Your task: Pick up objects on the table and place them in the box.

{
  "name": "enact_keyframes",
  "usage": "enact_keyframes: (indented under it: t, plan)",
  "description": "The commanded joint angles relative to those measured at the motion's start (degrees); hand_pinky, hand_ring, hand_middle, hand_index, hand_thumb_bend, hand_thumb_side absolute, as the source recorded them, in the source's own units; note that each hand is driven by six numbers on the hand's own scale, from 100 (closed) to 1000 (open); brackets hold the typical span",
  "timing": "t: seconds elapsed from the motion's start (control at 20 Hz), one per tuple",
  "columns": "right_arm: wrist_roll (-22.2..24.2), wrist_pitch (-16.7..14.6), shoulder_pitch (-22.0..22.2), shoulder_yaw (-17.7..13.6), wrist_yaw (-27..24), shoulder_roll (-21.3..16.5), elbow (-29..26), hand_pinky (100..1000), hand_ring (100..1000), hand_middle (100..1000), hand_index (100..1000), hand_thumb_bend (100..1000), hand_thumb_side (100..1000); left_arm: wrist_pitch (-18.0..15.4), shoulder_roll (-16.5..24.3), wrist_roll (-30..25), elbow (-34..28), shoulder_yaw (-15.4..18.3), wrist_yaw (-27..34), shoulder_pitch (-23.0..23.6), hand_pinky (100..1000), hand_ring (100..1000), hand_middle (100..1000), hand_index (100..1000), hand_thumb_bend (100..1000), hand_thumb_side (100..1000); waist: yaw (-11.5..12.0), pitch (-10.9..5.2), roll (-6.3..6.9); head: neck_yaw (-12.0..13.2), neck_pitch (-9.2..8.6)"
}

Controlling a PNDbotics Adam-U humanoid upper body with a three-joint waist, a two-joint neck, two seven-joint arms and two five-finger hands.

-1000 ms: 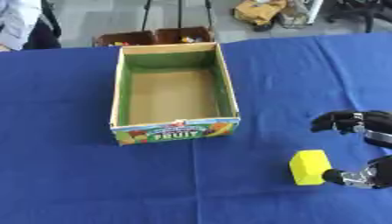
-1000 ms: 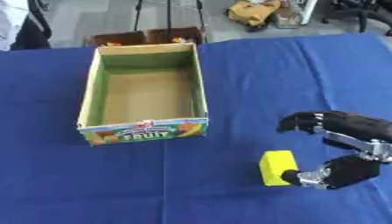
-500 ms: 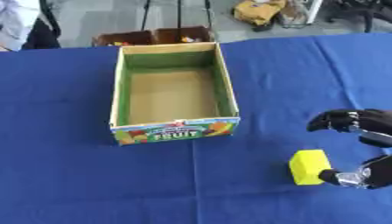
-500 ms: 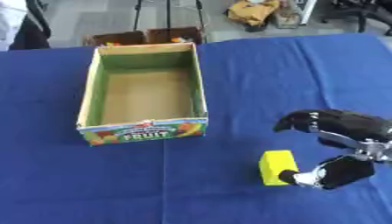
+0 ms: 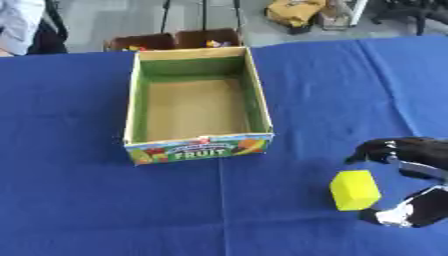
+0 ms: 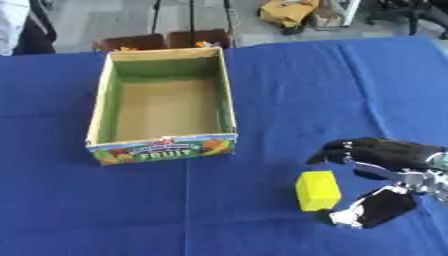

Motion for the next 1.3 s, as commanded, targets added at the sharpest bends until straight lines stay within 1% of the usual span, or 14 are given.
enact_keyframes:
  t: [0.05, 0.25, 0.45, 0.65, 0.95, 1.1, 1.3]
  plan:
    - [-0.07, 1.29, -0.72, 0.03, 0.22, -1.67, -0.83, 727, 947, 810, 1000, 427, 730, 0.00, 0.77, 0.02, -1.09, 0.05, 0.28, -0.44, 710, 944, 969, 1000, 100, 1000, 0.03, 0.09, -0.56, -0.28, 0.04]
    - [-0.59, 3.88, -0.80, 0.44, 2.35, -1.36, -0.83, 720, 933, 799, 984, 407, 732, -0.05, 0.58, 0.07, -1.09, 0.00, 0.40, -0.38, 707, 945, 980, 998, 100, 1000, 0.34, 0.25, -0.55, -0.45, -0.15]
    - [-0.52, 5.37, -0.70, 1.12, 3.61, -1.01, -0.83, 716, 924, 785, 981, 406, 729, -0.11, 0.38, 0.09, -1.09, -0.08, 0.52, -0.38, 705, 944, 977, 994, 100, 1000, 0.51, 0.52, -0.48, -0.77, -0.42]
    - [0.32, 6.10, -0.68, 1.72, 3.39, -0.96, -0.83, 715, 921, 756, 974, 407, 721, -0.23, 0.26, -0.06, -1.09, -0.17, 0.57, -0.50, 704, 945, 971, 986, 100, 1000, 0.77, 0.76, -0.38, -1.16, -0.63]
    - [1.75, 5.97, -0.70, 2.17, 3.19, -1.13, -0.83, 716, 920, 730, 957, 404, 698, -0.30, 0.17, -0.14, -1.09, -0.17, 0.67, -0.63, 704, 945, 968, 983, 100, 1000, 1.07, 1.01, -0.30, -1.32, -0.66]
    - [1.98, 6.46, -0.66, 2.09, 3.40, -1.17, -0.83, 716, 916, 707, 933, 378, 688, -0.35, 0.18, -0.16, -1.09, -0.20, 0.70, -0.72, 704, 945, 967, 983, 100, 1000, 1.08, 1.07, -0.28, -1.36, -0.79]
    - [1.82, 7.75, -0.46, 1.80, 4.03, -1.34, -0.83, 711, 902, 681, 910, 318, 662, -0.44, 0.20, -0.11, -1.09, -0.22, 0.71, -0.73, 704, 945, 966, 982, 100, 1000, 1.16, 1.11, -0.34, -1.33, -1.02]
